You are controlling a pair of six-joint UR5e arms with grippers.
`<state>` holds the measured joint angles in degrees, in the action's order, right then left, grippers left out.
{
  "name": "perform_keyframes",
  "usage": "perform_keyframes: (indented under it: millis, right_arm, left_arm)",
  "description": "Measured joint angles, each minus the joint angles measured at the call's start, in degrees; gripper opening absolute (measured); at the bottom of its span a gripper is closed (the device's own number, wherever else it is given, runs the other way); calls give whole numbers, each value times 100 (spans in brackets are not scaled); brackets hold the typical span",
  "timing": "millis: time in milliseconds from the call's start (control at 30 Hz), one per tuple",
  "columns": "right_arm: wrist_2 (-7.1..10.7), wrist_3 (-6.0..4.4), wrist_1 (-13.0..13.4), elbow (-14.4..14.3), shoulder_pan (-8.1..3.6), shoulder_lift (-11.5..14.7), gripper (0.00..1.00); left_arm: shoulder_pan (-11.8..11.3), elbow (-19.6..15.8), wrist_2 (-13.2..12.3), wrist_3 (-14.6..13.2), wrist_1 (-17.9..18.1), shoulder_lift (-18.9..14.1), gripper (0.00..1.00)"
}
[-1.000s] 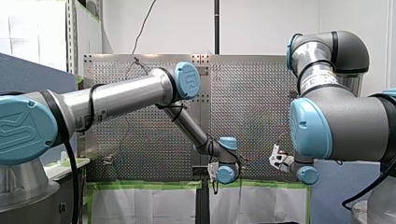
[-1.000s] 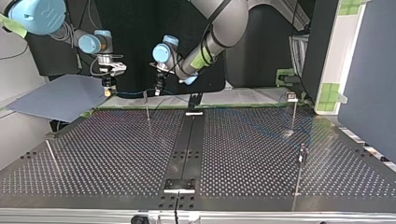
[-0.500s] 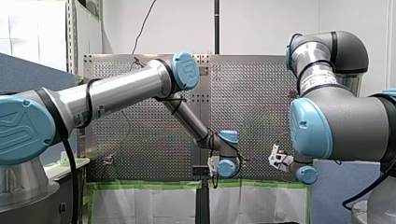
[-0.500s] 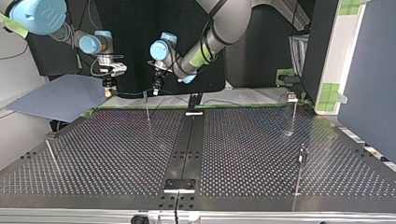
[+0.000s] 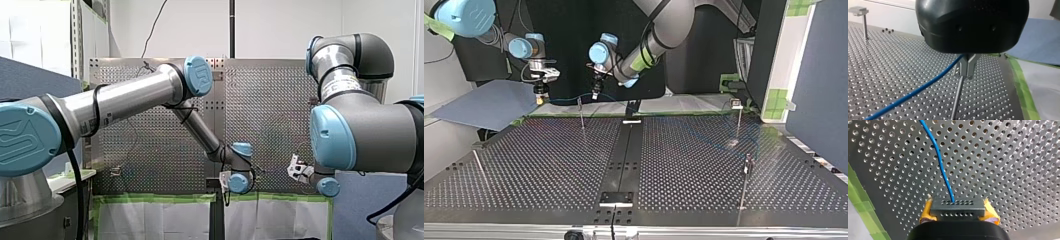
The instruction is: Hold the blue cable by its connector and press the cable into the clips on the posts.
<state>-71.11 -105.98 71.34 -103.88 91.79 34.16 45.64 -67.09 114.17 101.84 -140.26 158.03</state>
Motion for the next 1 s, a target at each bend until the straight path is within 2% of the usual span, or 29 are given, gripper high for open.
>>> perform_keyframes:
  millis: [300, 500, 833, 1000]
  right_arm:
    - [0, -11, 1, 7, 9, 0, 0]
    - [0, -10, -11, 13, 10, 0, 0]
    - [-1, -15, -20, 55, 11, 0, 0]
    - [-4, -27, -22, 65, 15, 0, 0]
  left_arm:
    - [-43, -10, -45, 26, 127, 4, 0]
    - [-116, 169, -262, 45, 121, 63, 0]
    - [-280, 610, -620, 64, -230, 416, 0]
    - [-464, 860, -766, 115, -381, 487, 0]
